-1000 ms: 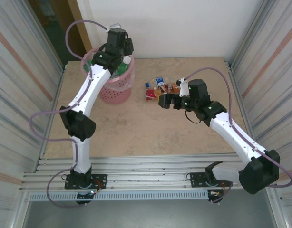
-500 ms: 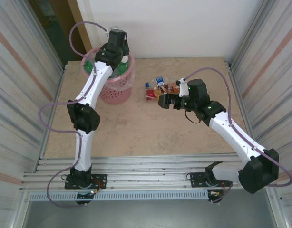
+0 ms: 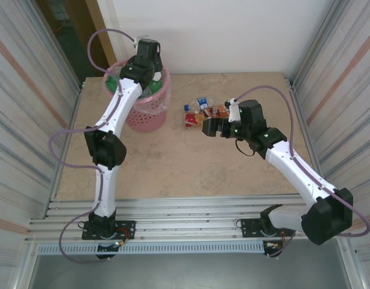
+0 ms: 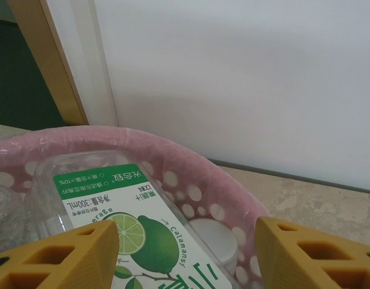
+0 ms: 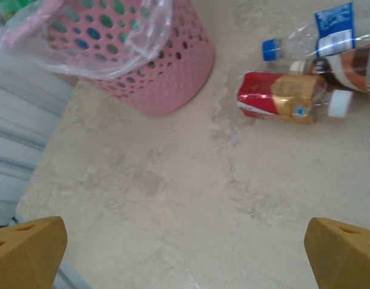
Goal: Put the plastic bottles in the bin
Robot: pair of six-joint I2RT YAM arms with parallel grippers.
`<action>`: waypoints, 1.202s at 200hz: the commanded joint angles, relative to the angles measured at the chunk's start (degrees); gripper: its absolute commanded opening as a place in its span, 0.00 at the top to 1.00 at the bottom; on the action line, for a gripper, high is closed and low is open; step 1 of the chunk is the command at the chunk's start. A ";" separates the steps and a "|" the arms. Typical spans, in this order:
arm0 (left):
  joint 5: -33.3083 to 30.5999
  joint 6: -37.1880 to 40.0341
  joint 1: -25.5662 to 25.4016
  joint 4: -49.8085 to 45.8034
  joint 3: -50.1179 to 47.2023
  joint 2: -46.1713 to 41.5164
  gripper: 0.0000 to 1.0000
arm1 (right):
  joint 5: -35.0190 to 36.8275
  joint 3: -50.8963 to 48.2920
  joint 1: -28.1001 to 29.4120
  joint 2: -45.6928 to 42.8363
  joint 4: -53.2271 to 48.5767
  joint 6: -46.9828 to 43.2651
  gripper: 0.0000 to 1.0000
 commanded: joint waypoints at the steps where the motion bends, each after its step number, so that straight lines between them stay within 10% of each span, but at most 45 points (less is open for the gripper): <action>1: 4.96 -1.83 0.60 -5.37 -0.89 0.30 0.38 | 2.80 3.65 -2.78 2.12 -2.17 0.36 0.00; 119: 11.37 -0.99 0.61 5.24 -4.52 -18.87 0.14 | 11.23 19.49 -11.00 27.66 -7.48 11.29 0.02; 240: 8.58 -1.92 1.17 21.84 -56.91 -59.38 0.01 | 14.51 30.54 -9.99 47.09 -2.15 22.73 0.02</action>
